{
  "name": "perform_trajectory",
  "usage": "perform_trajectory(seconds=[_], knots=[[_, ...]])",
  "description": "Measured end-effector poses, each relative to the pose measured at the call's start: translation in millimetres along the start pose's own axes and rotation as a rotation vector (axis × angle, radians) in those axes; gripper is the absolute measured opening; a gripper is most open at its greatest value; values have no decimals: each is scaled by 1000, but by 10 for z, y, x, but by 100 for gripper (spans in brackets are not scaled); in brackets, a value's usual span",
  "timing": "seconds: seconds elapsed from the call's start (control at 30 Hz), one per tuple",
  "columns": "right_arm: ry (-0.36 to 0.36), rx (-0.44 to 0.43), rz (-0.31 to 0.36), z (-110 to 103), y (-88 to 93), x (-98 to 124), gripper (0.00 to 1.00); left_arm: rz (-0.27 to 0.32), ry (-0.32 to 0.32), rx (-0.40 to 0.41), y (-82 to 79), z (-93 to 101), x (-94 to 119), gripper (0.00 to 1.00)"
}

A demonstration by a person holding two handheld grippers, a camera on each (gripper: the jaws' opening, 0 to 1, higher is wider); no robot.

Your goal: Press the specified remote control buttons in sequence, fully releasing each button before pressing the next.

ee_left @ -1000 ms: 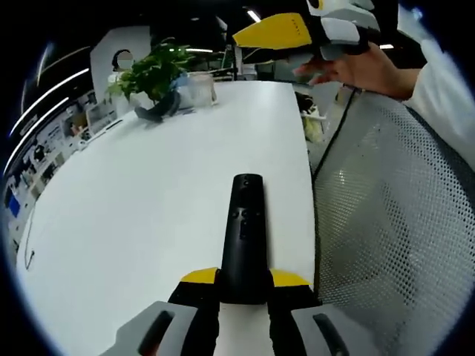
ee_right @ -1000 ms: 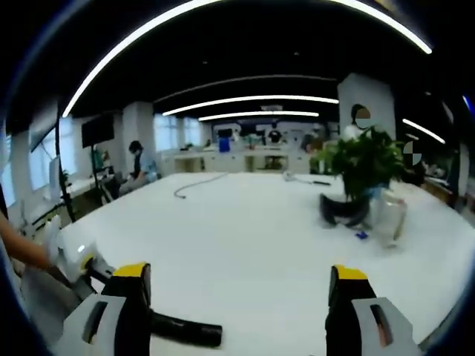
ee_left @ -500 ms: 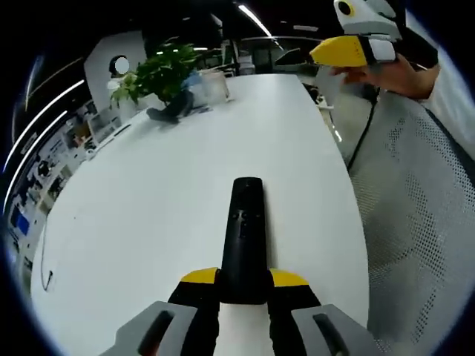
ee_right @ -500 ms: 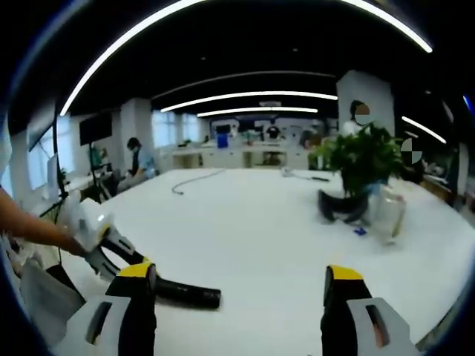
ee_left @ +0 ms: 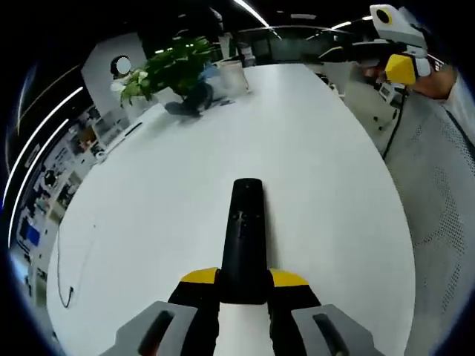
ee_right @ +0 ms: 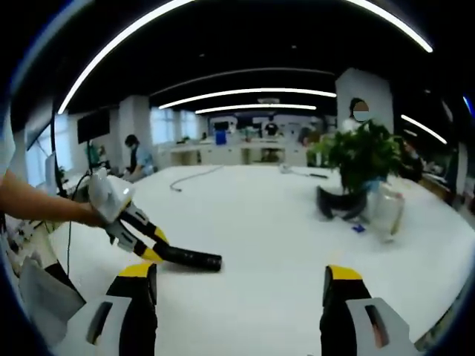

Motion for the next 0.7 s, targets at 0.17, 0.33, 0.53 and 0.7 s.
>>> perform_trajectory(seconds=[0.17,0.33,0.53,0.7], knots=[[8,-4,-9,25,17,-12,91,-20,-20,-1,77,-256,-36,23],[15,-5,-20,34,36,-24,91,-39,-27,-9,147,-464,-87,23],[17,12,-39,21,67,-42,90,-56,-38,-36,206,-725,-142,23],[21,12,-55,30,92,-59,90,-79,-41,-39,288,-953,-206,23]])
Point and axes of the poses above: the point that each gripper's makers call its tool centre point, and the gripper's own axes: x roughly backward along the fingers, z roughly to its right, y roughly out of its underside, the point moved 1 cm from there along x, roughly backward along the fingers, and after that the axes turned 6 degrees about -x, right-handed, at the moved point
